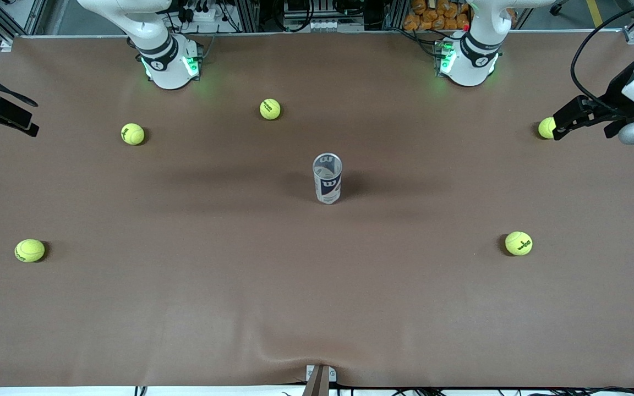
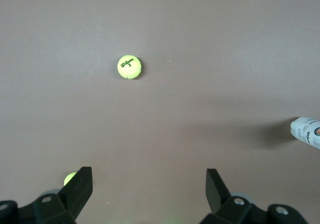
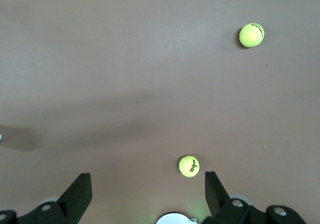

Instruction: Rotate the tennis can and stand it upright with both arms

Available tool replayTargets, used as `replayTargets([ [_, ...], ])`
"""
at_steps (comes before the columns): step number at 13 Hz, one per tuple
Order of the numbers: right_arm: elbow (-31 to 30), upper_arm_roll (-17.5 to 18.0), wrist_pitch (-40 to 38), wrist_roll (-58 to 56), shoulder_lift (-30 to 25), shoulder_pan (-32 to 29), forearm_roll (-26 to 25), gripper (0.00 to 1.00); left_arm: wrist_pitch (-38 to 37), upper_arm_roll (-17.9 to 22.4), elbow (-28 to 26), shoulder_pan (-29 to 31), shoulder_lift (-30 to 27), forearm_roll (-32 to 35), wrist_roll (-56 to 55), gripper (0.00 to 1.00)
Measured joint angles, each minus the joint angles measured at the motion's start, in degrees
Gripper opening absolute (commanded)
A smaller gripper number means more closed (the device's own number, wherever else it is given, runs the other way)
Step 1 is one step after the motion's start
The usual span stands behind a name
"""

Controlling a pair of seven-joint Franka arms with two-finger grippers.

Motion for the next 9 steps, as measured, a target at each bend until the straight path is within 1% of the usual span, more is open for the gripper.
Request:
replayTargets([
  [6, 0.00, 0.00, 0.00, 0.00, 0.00, 0.00, 0.00, 1.00, 0.25, 0.16, -0.22, 0.59, 0.01, 0.00, 0.45, 1.00],
  [9, 0.00, 0.01, 0.00, 0.00, 0.00, 0.00, 0.00, 1.00, 0.36, 1.76, -0.22, 0.65, 0.01, -0.01, 3.91, 1.00],
])
